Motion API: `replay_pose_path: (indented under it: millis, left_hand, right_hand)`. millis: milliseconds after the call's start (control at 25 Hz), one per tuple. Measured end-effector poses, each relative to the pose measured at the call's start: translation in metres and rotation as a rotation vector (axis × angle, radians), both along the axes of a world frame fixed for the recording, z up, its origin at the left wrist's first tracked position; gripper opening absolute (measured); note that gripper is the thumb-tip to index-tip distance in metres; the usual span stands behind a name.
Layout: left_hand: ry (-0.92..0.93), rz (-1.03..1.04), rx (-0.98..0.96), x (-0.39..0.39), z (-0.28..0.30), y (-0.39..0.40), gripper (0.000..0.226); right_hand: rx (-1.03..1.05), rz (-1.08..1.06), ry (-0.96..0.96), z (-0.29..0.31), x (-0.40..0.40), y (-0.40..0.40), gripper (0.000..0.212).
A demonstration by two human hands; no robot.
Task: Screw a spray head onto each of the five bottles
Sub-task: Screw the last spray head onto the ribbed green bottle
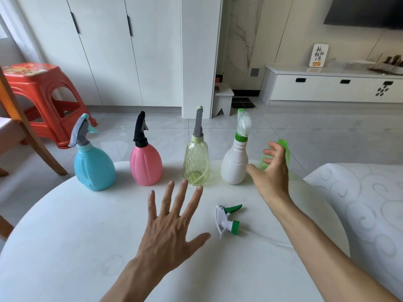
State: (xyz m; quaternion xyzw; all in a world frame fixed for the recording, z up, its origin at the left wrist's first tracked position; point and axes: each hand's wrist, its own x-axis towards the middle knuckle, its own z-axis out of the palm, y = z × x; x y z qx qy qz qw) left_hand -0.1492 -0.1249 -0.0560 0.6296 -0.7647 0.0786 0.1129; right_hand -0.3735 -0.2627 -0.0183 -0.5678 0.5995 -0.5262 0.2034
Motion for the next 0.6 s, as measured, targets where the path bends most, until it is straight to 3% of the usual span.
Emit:
replay_pose_path:
  millis: [120,200,360,600]
  left_hand:
    - [0.011,0.004,-0.059,-0.004,0.005,-0.003,0.096]
    - [0.011,0.01,-0.08,-0.004,0.005,-0.004,0.096]
    - [-0.026,0.009,-0.072,-0.004,-0.001,-0.004,0.094]
    - [-0.05,-0.006,-0.034,-0.001,-0.005,0.0,0.092]
  right_hand:
    - [-0.163,-0.251,0.004,0.007,-0.02,-0.007,0.069]
    - [-0.067,-0.348,0.012,0.007,-0.033,-0.023,0.081]
    - [0.26,-0.263,0.121,-0.016,-0.048,-0.053,0.112]
    - [0.263,-0.208,0.12,-0.032,-0.054,-0.061,0.097]
